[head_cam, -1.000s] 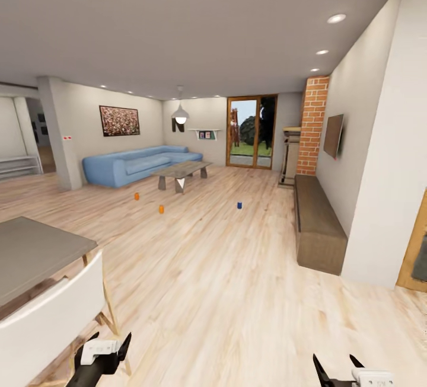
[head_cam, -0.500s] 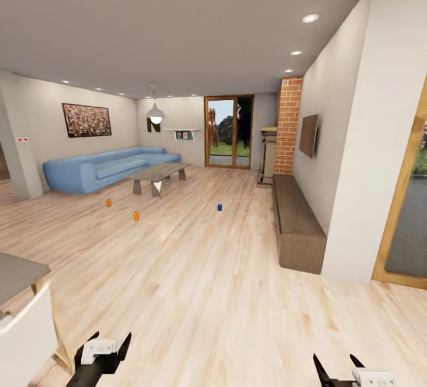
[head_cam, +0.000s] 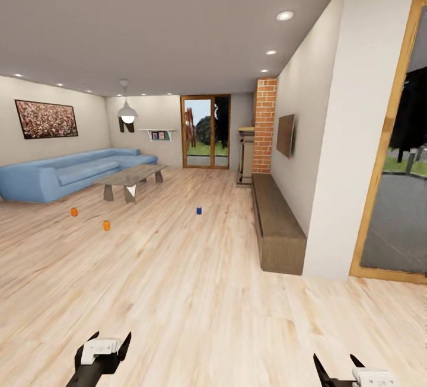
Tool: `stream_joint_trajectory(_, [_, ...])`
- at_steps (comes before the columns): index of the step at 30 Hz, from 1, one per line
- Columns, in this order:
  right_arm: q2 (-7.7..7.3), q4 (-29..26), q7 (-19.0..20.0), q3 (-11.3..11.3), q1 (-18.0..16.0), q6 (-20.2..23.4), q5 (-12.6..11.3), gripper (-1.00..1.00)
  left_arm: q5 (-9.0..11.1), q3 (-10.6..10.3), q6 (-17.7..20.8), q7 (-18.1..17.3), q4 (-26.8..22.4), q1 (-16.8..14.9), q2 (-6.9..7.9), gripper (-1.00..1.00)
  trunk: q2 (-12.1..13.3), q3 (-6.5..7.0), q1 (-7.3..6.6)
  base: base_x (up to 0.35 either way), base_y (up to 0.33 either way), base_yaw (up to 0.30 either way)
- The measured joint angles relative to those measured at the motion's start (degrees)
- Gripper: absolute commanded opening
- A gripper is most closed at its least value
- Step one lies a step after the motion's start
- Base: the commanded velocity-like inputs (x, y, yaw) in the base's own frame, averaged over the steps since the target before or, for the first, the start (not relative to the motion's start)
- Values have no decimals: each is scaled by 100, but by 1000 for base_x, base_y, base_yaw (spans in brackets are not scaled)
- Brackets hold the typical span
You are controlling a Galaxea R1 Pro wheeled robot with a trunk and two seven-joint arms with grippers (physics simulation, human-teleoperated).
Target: Put the three can of soda from the living room inside the tash can in the kitchen.
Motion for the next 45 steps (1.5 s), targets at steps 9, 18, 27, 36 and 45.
stream_joint_trajectory(9, [-8, -12, 2, 0, 0, 0, -232, 100, 0, 0, -15, 0, 0, 3, 0, 100, 0, -44, 0, 326, 0, -178])
stream_joint_trajectory(18, [-10, -39, -5, -3, 1, 23, -271, 100, 0, 0, -16, 0, 0, 0, 0, 100, 0, -109, 0, 326, 0, -136])
stream_joint_trajectory(27, [-7, -55, -6, -1, 0, 43, -273, 100, 0, 0, -17, 0, 3, 3, 0, 100, 0, -179, 0, 326, 0, -120])
stream_joint_trajectory(36, [-1, -54, -6, -2, 0, 54, -281, 100, 0, 0, -17, 0, 8, 1, 0, 100, 0, -249, 0, 326, 0, -122])
stream_joint_trajectory(45, [49, -73, -18, 5, 1, 12, -277, 100, -1, 8, -67, 0, 9, -1, 0, 100, 0, -303, 0, 149, -19, -90])
